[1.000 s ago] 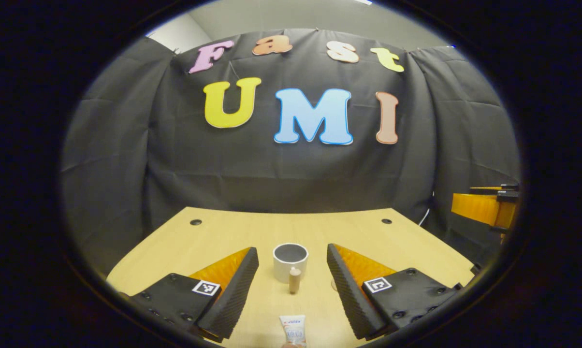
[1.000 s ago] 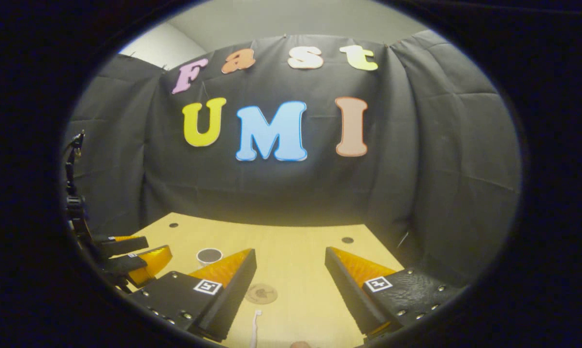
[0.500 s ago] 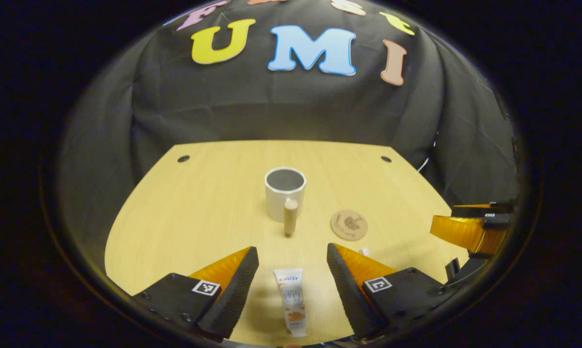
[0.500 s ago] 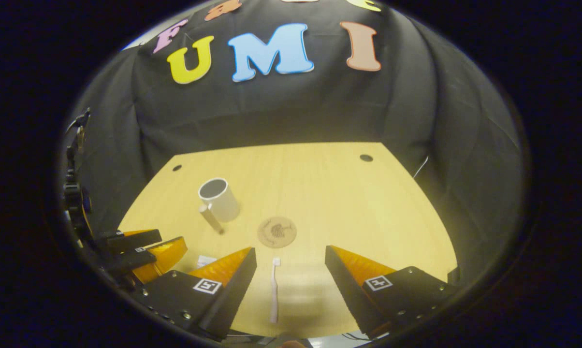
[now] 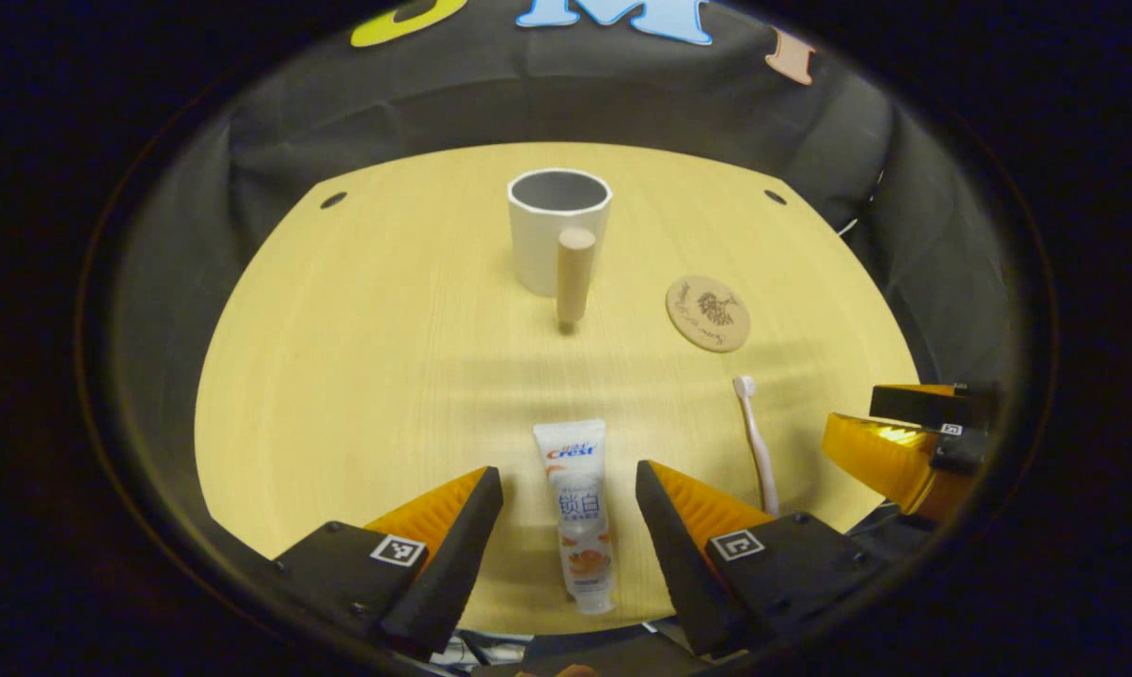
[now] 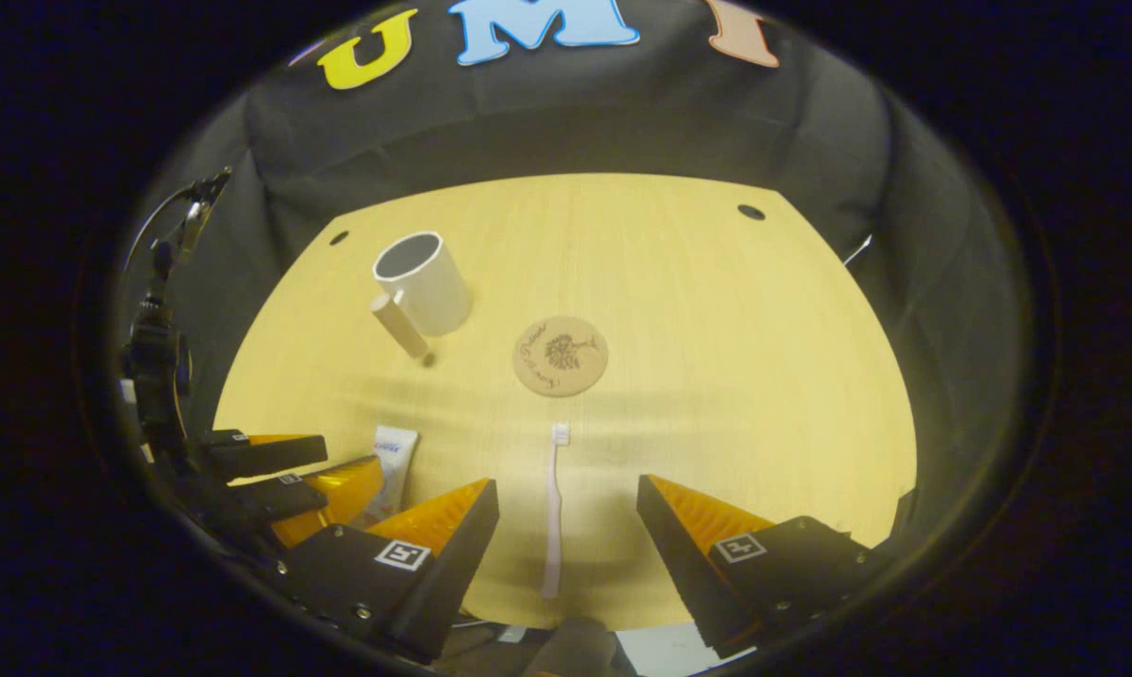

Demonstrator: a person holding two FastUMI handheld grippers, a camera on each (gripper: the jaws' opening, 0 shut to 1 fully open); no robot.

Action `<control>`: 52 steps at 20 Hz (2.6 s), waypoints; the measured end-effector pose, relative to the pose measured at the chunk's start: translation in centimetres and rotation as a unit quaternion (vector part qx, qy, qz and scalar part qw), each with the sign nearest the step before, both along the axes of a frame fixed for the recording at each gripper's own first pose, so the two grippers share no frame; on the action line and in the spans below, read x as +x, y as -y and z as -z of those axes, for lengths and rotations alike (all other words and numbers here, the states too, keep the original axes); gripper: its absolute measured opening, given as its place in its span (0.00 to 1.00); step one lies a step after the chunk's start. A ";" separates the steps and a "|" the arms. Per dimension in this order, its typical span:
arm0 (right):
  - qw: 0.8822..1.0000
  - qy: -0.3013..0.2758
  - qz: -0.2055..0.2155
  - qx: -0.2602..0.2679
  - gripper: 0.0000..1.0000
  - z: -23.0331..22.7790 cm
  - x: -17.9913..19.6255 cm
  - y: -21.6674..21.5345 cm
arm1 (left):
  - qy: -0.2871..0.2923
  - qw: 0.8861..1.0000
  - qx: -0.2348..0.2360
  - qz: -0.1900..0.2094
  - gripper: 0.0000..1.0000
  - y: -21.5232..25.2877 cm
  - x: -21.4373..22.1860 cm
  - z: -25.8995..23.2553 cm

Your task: Put the toothbrush and toothpaste on the desktop into the cup, then pick up the cup and place it on the coaster on the desktop.

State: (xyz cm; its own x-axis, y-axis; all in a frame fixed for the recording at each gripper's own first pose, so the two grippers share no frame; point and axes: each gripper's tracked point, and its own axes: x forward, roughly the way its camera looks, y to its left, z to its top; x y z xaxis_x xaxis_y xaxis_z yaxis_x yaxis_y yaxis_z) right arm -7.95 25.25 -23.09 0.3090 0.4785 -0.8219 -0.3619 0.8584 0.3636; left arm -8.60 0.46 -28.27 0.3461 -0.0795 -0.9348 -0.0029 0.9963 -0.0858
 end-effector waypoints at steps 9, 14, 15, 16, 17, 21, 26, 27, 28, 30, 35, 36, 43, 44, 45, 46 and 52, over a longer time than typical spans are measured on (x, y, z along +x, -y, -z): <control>0.992 -0.103 -0.048 -0.046 0.90 5.8 -2.2 -2.4 | -0.103 0.994 -0.018 0.008 0.95 0.3 -2.1 4.3; 0.986 -0.139 -0.069 -0.057 0.74 7.2 -3.3 -3.4 | -0.114 0.993 -0.003 0.026 0.91 0.3 -1.4 4.8; 0.985 -0.137 -0.072 -0.071 0.75 7.5 -3.3 -3.1 | -0.114 0.993 -0.001 0.030 0.85 0.4 -1.4 4.9; 0.986 -0.130 -0.073 -0.077 0.71 7.6 -3.1 -3.0 | -0.114 0.993 0.004 0.033 0.80 0.3 -1.3 4.8; 0.985 -0.133 -0.076 -0.081 0.65 7.6 -3.1 -3.0 | -0.114 0.993 0.008 0.035 0.72 0.2 -1.4 5.0; 0.982 -0.137 -0.082 -0.103 0.44 7.7 -3.0 -2.4 | -0.112 0.993 0.014 0.030 0.59 0.0 -1.3 5.0; 0.983 -0.138 -0.083 -0.088 0.14 7.7 -2.9 -2.8 | -0.110 0.993 0.020 0.025 0.50 -0.1 -1.1 5.0; 0.984 -0.138 -0.081 -0.084 0.14 7.8 -2.6 -3.0 | -0.109 0.993 0.020 0.031 0.40 -0.2 -1.2 5.1; 0.984 -0.136 -0.081 -0.083 0.11 7.6 -2.9 -2.7 | -0.109 0.993 0.019 0.032 0.40 -0.2 -1.2 5.0; 0.985 -0.130 -0.084 -0.079 0.10 7.7 -2.9 -2.7 | -0.104 0.994 0.015 0.030 0.35 -0.2 -1.2 4.9; 0.989 -0.114 -0.078 -0.057 0.05 7.7 -2.9 -2.7 | -0.073 0.997 0.004 0.027 0.26 0.0 -0.9 4.6; 0.990 -0.110 -0.077 -0.050 0.05 7.7 -2.9 -2.7 | -0.069 0.997 0.003 0.027 0.26 -0.1 -0.9 4.6; 0.996 -0.066 -0.051 0.011 0.05 5.5 -2.5 -2.4 | -0.002 1.000 -0.017 -0.016 0.26 -0.6 0.2 2.5; 0.997 -0.058 -0.049 0.024 0.05 4.7 -2.4 -2.4 | 0.012 0.999 -0.021 -0.023 0.26 -0.8 0.5 1.9; 0.997 -0.049 -0.044 0.037 0.05 4.1 -2.1 -2.5 | 0.028 0.999 -0.022 -0.028 0.26 -1.0 0.9 1.1; 0.997 -0.038 -0.040 0.053 0.05 3.3 -1.9 -2.7 | 0.046 0.998 -0.020 -0.032 0.25 -1.4 1.3 0.4; 0.991 0.042 -0.023 0.127 0.05 -1.8 0.4 -3.3 | 0.162 0.984 -0.043 -0.067 0.26 -2.8 5.0 -5.1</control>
State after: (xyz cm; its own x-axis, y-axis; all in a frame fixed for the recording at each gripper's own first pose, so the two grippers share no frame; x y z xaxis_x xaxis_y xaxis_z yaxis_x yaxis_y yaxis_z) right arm -7.55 28.60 -21.29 0.3438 0.6818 -0.6457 -0.4360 0.7249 0.5333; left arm -3.64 3.21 -23.13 0.6369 -0.0881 -0.7659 -0.0916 0.9778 -0.1886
